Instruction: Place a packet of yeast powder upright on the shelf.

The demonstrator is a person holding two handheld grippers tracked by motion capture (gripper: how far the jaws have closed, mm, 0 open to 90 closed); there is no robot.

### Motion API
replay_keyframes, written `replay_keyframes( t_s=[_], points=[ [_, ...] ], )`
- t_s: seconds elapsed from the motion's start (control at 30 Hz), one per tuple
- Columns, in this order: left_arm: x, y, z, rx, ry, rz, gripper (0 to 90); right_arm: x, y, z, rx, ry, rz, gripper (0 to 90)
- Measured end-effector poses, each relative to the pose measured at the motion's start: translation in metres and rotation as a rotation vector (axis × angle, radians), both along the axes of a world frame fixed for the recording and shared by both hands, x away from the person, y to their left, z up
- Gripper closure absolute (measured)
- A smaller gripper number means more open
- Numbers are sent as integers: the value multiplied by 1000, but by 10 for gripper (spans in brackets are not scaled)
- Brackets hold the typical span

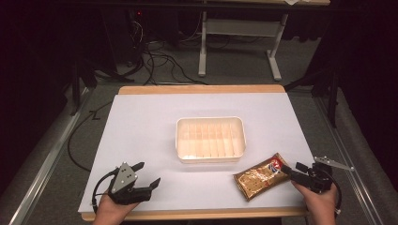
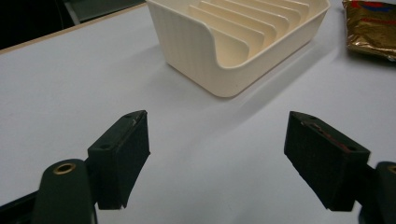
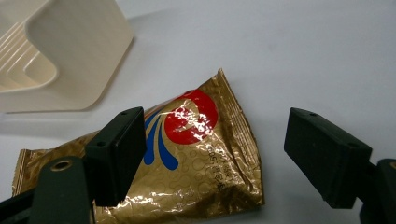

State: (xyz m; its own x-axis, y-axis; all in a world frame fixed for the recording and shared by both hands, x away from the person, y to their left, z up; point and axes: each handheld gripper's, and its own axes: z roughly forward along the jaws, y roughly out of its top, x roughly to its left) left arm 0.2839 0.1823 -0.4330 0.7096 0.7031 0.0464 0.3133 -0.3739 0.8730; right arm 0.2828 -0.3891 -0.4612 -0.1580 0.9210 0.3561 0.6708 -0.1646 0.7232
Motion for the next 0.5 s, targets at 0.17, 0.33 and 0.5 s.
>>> replay_keyframes(
  t_s=[0.17,0.33,0.5],
  points=[
    [0,0,0,1,-1,1,226,1,-2,-2,47,14,-3,208],
    [0,0,0,12,-3,-1,226,0,-6,-7,109,55,-14,225],
    [0,0,0,15,-4,0,226,0,-8,-10,162,80,-14,248]
  ],
)
